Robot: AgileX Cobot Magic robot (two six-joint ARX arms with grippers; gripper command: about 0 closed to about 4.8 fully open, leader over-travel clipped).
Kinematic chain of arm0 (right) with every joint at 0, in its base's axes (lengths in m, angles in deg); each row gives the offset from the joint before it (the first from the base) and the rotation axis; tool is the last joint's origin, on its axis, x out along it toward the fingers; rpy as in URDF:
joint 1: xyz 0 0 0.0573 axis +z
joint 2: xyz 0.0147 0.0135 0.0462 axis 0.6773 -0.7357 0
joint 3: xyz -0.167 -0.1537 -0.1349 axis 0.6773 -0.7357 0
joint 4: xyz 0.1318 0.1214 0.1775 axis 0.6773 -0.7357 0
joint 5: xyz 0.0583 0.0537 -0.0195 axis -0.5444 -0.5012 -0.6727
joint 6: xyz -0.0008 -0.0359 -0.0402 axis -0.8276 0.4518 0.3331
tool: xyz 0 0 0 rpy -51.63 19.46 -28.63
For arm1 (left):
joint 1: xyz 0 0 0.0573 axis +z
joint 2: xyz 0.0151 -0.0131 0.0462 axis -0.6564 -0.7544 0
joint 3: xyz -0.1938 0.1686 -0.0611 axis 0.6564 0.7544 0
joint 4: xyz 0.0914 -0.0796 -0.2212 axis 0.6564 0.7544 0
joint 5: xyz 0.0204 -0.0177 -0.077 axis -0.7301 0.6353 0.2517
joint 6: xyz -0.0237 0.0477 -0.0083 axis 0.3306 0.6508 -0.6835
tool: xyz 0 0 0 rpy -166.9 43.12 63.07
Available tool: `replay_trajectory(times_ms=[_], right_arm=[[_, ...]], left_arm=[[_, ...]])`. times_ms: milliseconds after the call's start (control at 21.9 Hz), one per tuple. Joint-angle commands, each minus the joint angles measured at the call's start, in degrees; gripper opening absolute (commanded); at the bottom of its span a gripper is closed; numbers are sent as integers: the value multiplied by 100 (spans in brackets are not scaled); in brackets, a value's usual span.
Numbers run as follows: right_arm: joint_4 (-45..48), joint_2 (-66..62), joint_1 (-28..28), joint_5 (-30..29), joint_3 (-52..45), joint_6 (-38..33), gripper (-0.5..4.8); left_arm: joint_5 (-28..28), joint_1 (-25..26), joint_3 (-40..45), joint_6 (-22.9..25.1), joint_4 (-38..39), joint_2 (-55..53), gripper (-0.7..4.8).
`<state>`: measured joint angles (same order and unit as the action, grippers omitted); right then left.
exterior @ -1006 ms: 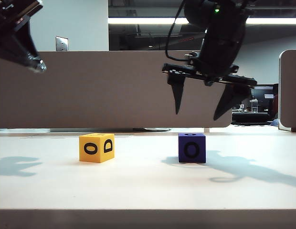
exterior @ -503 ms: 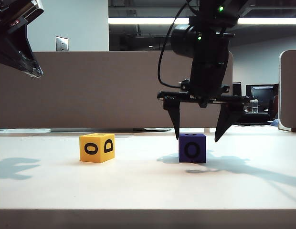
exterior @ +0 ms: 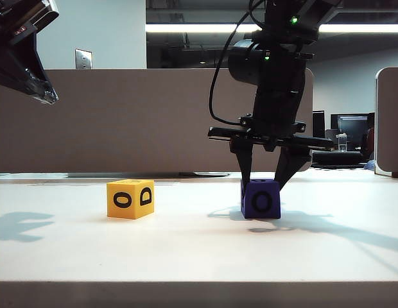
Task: Stack the letter block on the right onto the letter block on the left.
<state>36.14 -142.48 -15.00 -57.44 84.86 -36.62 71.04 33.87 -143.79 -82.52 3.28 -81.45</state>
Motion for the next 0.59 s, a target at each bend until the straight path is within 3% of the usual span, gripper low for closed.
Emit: replay_trajectory(times_ms=[46,183,412,594], right_arm=[[90,50,9,7,59,151,199],[13,59,9,4,457,597,202],[-385,57,111,-310,2015,1196,202],[-332,17,538,-323,2575,1773,202]], left_arm=[[44,-2,-26,26,-31,15,-5],[44,-2,-74,28,-26,22,-5],[44,-2,-538,28,42,24,-5],[42,-2,-896,26,83,24,-5]])
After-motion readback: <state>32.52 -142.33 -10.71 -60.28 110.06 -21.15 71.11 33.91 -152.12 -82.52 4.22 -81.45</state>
